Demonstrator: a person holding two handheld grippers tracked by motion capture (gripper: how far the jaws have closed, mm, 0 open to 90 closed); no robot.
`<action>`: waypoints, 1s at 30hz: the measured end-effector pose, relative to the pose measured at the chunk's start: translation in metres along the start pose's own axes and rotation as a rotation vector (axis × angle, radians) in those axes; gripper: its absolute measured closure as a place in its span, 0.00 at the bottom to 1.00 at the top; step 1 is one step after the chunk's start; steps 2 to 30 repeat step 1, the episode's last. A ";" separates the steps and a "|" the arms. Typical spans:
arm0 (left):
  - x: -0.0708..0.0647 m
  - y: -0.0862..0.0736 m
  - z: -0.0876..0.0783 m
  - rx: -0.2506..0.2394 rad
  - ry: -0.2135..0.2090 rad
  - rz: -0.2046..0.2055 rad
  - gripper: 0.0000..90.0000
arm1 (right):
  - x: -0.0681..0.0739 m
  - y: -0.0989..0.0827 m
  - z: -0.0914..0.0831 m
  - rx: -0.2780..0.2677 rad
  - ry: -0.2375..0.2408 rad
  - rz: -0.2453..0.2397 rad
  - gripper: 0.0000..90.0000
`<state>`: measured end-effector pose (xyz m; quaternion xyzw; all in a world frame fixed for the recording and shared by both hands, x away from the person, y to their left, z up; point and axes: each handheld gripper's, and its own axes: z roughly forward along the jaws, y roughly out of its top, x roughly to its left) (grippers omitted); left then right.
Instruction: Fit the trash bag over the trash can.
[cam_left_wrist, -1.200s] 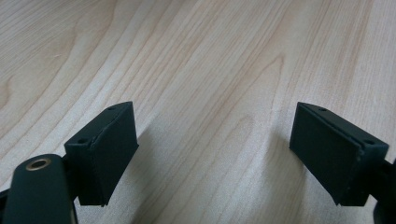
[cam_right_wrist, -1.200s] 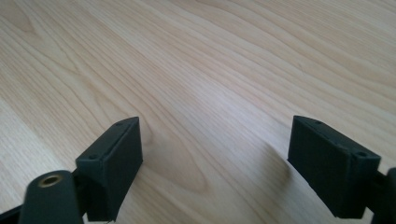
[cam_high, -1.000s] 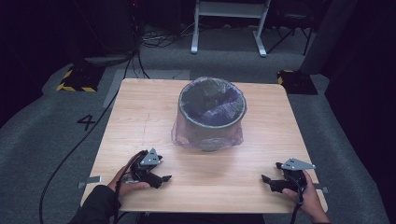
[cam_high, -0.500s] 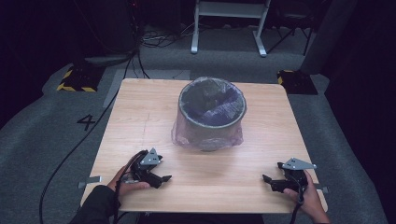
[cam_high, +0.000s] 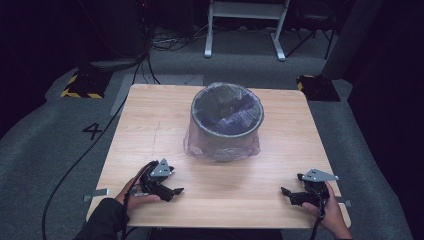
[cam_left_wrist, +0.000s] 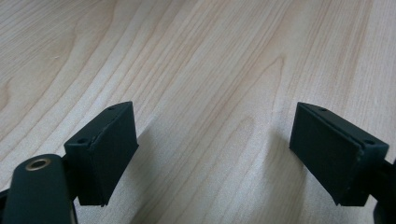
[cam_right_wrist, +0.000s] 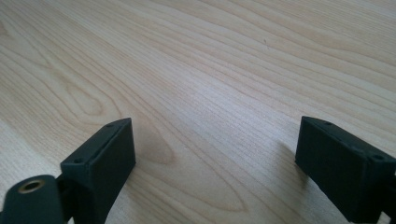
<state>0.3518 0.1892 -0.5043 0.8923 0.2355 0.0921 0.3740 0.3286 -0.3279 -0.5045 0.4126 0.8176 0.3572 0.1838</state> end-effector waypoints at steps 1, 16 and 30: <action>0.000 0.000 0.000 -0.001 0.000 0.001 0.16 | 0.000 0.000 0.000 0.000 0.000 0.000 0.13; 0.000 0.000 0.000 -0.001 0.000 0.001 0.16 | 0.000 0.000 0.000 0.000 0.000 0.000 0.13; 0.000 0.000 0.000 -0.001 0.000 0.001 0.16 | 0.000 0.000 0.000 0.000 0.000 0.000 0.13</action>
